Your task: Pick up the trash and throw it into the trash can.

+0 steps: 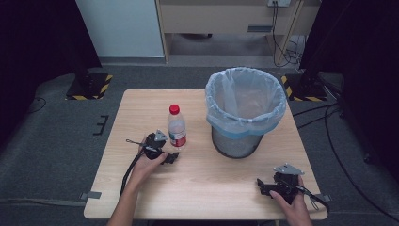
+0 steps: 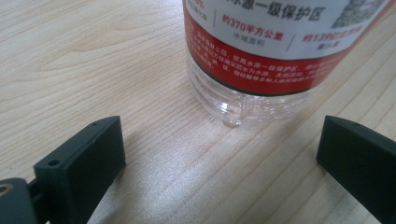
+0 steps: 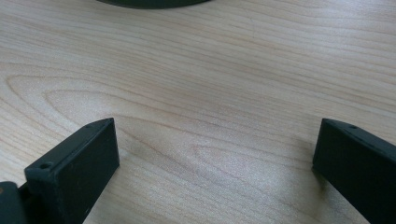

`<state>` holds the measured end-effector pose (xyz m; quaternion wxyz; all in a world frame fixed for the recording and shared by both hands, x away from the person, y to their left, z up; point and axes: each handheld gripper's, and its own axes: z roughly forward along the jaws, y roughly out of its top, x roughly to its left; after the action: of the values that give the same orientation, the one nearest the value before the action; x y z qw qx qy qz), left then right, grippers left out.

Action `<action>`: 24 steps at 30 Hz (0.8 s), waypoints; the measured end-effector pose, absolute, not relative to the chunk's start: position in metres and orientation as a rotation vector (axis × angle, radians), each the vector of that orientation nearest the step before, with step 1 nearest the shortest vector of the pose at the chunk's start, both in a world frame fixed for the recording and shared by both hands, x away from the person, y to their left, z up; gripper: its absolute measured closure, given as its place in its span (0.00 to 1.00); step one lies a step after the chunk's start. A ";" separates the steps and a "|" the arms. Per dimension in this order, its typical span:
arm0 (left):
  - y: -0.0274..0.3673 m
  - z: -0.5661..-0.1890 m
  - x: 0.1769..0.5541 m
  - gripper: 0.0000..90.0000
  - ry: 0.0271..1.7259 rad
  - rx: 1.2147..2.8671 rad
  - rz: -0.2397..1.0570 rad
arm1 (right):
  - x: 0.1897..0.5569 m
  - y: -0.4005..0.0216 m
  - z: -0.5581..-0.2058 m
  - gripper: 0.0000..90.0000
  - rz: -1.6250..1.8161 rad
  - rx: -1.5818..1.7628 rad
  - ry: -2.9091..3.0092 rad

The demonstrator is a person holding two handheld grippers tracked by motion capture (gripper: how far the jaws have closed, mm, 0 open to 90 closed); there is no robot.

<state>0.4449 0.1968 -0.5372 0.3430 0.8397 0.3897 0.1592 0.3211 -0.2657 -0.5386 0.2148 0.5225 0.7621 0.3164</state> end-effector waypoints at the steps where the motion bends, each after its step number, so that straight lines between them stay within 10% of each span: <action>1: 0.197 -0.537 0.445 0.01 1.009 2.182 0.413 | 0.321 -0.266 -0.539 0.00 0.877 1.449 2.113; 24: 0.188 -0.511 0.418 0.08 0.933 2.120 0.425 | 0.321 -0.266 -0.539 0.00 0.878 1.444 2.116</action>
<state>0.4182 0.1877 -0.5107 0.3833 0.8315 0.3660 0.1668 0.3208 -0.2659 -0.5386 0.2151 0.5209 0.7630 0.3165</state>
